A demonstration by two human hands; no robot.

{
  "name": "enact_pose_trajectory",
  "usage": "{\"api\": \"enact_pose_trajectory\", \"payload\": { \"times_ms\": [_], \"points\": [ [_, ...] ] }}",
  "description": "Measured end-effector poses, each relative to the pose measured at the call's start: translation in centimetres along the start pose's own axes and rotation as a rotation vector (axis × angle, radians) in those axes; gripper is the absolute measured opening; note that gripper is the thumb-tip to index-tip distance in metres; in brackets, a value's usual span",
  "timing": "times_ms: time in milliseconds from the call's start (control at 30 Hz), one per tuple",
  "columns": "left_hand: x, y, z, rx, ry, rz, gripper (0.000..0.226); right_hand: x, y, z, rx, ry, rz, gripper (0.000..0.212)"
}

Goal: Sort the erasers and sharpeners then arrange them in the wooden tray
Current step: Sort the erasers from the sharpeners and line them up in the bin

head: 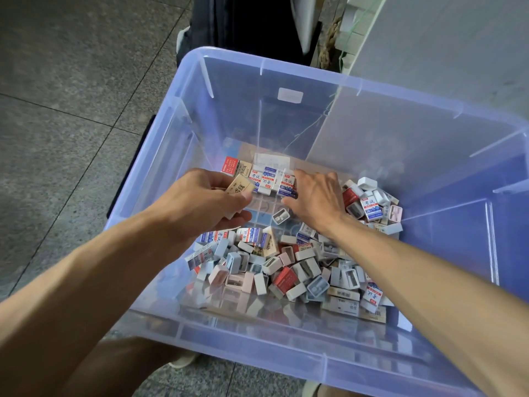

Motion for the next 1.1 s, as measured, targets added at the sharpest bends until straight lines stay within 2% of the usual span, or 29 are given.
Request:
{"api": "enact_pose_trajectory", "payload": {
  "times_ms": [67,100,233,467,533,633,733,833,900,1000,1100],
  "points": [
    [0.0,0.1,0.1,-0.007,0.0,-0.016,0.019,-0.6,0.3,-0.4,-0.019,0.035,0.044,0.055],
    [0.1,0.1,0.1,-0.008,0.001,-0.021,0.02,-0.7,0.4,-0.6,-0.031,0.065,0.041,0.053],
    [0.1,0.0,0.1,-0.005,0.001,-0.031,0.021,-0.3,0.6,-1.1,-0.067,0.145,0.043,0.032],
    [0.1,0.3,0.2,-0.027,0.008,-0.044,0.019,-0.4,2.9,-0.8,0.016,0.085,0.147,0.021],
    [0.0,0.2,0.2,-0.027,0.013,-0.042,0.019,-0.3,4.4,-1.5,0.05,-0.025,0.426,0.018],
    [-0.1,-0.4,0.0,-0.007,0.021,-0.018,0.017,1.7,5.1,-2.9,0.286,-0.174,1.031,0.022],
    [-0.1,-0.8,-0.3,0.021,0.036,0.008,0.013,3.8,5.3,-3.7,0.391,-0.144,1.148,0.017],
    [0.0,-0.6,-0.4,0.015,0.053,-0.017,0.014,4.2,4.4,-3.8,0.475,-0.198,1.295,0.007],
    [0.2,0.1,-0.2,-0.025,0.05,0.014,0.013,3.6,3.7,-3.1,0.484,-0.256,1.3,0.002],
    [0.5,0.7,0.0,-0.069,0.048,0.085,0.014,2.5,2.3,-0.2,0.374,-0.364,1.074,0.005],
    [0.9,0.9,-0.2,-0.07,0.068,0.107,0.012,3.7,0.0,2.6,0.376,-0.396,0.934,0.009]
  ]
}}
Point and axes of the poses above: each hand's wrist, its own z-axis towards the middle knuckle, its own y-axis out of the back of the hand, x = y × z, the point moved 8 cm from there along z, towards the middle knuckle, and after that the axes turned 6 degrees about -z, right-handed, at the moved point
